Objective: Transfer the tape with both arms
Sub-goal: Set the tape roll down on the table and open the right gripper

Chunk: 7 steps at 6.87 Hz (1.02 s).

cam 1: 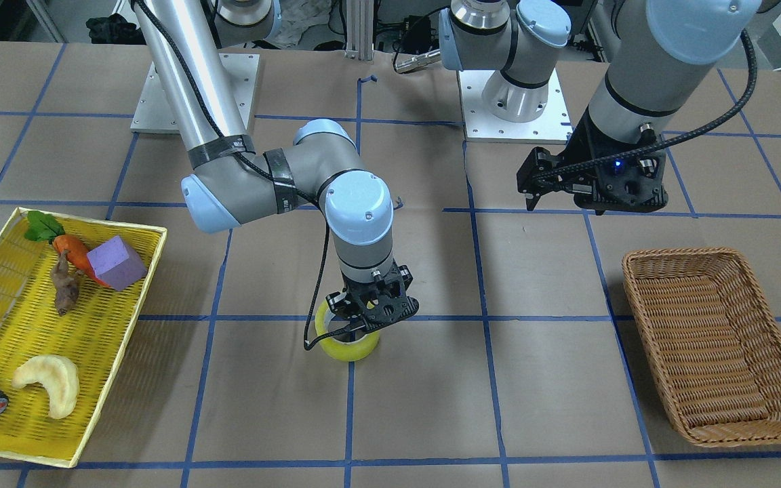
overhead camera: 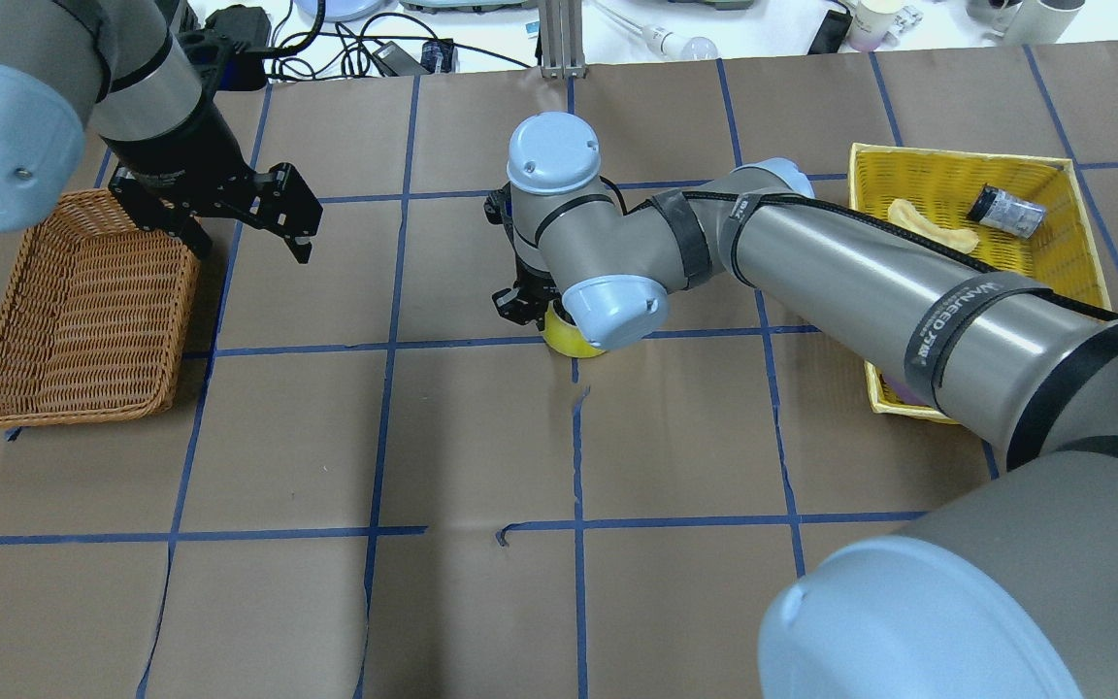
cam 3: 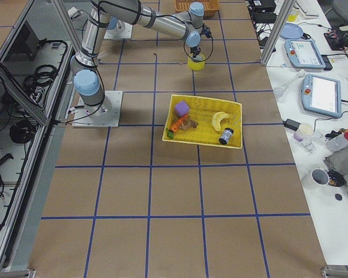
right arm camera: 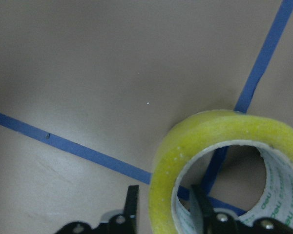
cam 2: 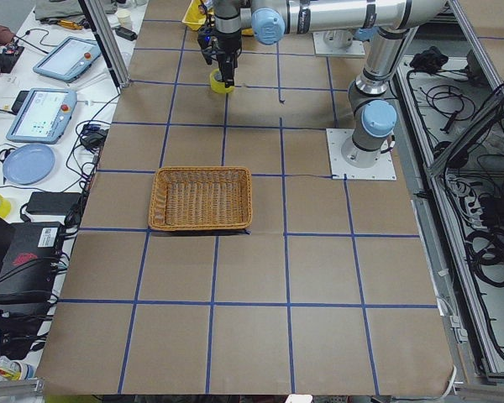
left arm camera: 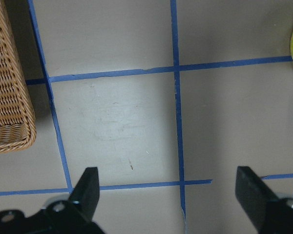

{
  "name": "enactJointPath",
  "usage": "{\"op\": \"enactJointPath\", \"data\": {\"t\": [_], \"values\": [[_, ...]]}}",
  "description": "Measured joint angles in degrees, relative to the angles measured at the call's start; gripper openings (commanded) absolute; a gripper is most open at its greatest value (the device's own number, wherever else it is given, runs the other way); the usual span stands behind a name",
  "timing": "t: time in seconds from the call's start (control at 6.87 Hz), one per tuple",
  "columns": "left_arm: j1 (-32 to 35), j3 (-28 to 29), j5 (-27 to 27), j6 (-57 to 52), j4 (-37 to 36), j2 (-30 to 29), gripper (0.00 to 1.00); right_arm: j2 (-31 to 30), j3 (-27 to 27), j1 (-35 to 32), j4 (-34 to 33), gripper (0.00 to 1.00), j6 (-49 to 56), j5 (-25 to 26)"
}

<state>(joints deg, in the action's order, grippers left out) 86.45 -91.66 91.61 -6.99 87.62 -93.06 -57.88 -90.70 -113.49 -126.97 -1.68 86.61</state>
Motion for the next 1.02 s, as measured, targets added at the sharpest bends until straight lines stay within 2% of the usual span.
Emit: {"op": "enactJointPath", "data": {"t": [0.29, 0.73, 1.02], "values": [[0.2, 0.0, -0.2, 0.6, 0.1, -0.1, 1.0, -4.8, 1.2, 1.5, 3.2, 1.0, -0.3, 0.2], [2.7, 0.2, -3.1, 7.6, -0.9, -1.3, 1.0, -19.5, 0.9, 12.0, 19.3, 1.0, 0.3, 0.6], [9.2, -0.1, -4.6, 16.6, -7.4, -4.5, 1.0, -26.6, 0.8, 18.4, 27.9, 1.0, 0.6, 3.0]]}}
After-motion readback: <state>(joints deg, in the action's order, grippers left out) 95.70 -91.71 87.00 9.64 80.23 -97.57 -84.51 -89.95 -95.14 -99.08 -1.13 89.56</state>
